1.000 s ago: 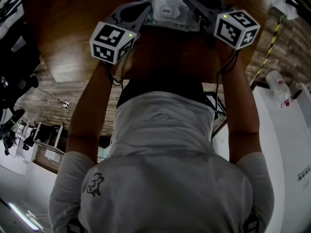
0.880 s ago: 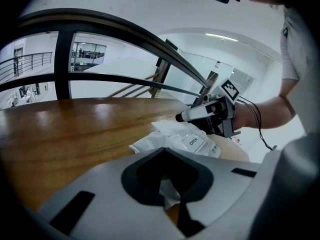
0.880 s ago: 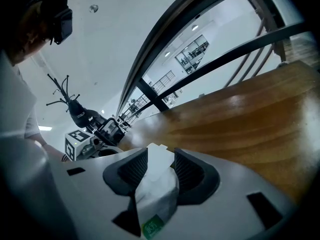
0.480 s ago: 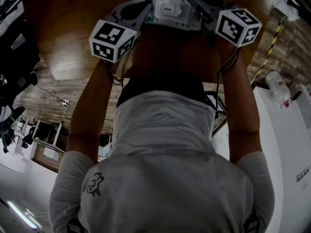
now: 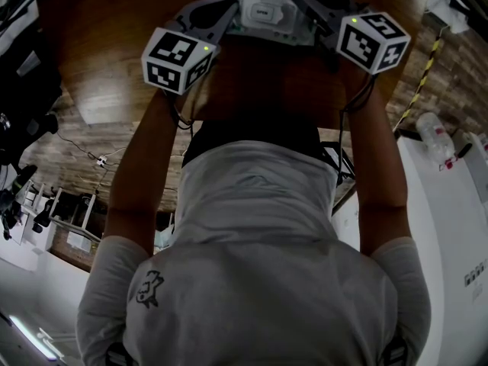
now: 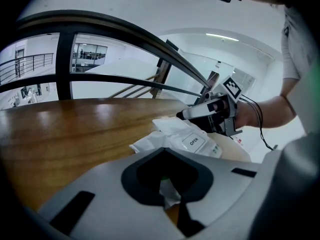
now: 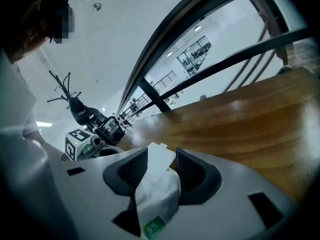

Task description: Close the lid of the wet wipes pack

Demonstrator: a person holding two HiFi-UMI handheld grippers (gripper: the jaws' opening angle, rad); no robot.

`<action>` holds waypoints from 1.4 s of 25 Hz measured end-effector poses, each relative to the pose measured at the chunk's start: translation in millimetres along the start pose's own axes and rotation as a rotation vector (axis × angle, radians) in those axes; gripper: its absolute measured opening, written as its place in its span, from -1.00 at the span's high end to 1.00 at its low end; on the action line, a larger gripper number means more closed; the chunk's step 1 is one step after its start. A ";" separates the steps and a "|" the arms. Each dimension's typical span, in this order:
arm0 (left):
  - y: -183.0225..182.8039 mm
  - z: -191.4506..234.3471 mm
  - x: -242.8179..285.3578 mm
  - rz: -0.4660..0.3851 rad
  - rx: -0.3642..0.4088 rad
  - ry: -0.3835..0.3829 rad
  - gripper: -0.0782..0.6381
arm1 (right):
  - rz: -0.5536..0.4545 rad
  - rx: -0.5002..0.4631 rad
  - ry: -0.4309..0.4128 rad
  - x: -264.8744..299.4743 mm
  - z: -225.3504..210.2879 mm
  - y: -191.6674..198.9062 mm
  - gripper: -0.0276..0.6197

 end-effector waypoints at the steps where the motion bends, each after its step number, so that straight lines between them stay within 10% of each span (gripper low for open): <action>1: 0.1 -0.4 -0.1 0.002 0.001 0.000 0.74 | 0.002 -0.013 0.001 -0.9 1.8 -0.2 0.41; 35: -3.0 -2.7 2.5 0.011 0.030 -0.001 0.74 | -0.070 -0.044 -0.029 -36.3 53.2 20.5 0.41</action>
Point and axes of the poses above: the fingertips, and each gripper's own axes: x forward along the fingers, z to its left, y out of its underside, the point moved 10 cm from there along -x, backward along the fingers, and after that the axes turned 14 degrees about x, right-handed, at the moved point
